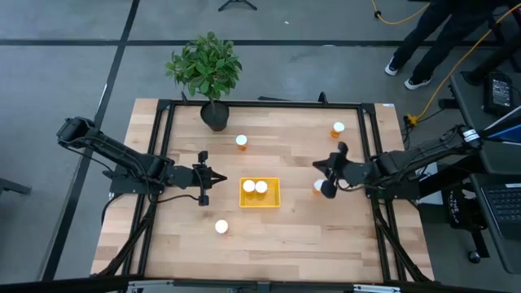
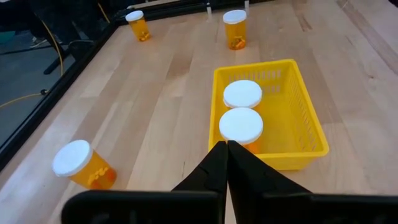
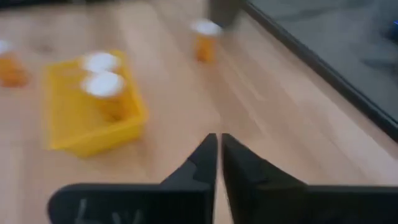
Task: Pick and place pill bottles into a basket
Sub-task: Put the orange pill bottle into the yellow bin
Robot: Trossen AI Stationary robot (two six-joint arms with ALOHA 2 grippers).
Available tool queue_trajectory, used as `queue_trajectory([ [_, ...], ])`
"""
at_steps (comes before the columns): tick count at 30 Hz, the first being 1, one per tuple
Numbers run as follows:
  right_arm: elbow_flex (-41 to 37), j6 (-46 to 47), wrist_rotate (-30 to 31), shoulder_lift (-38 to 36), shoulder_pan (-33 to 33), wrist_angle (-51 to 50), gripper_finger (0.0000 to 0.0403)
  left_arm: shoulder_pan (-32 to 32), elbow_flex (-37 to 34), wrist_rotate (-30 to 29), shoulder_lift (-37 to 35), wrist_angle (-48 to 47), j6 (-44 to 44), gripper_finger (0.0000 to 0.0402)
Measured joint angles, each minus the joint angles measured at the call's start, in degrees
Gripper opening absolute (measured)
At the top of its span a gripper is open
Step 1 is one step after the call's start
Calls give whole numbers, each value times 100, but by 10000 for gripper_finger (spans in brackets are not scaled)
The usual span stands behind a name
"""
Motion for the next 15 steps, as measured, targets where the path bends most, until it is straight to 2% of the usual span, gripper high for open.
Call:
queue_trajectory([
  [6,0,1057,132,4,-154,-668,8,0,0,-2,2,0,31,3],
  [11,0,1486,138,4,-421,-1003,8,0,0,-2,2,0,39,10],
  [15,0,1942,513,4,-756,-1283,9,0,0,-15,1,0,50,12],
])
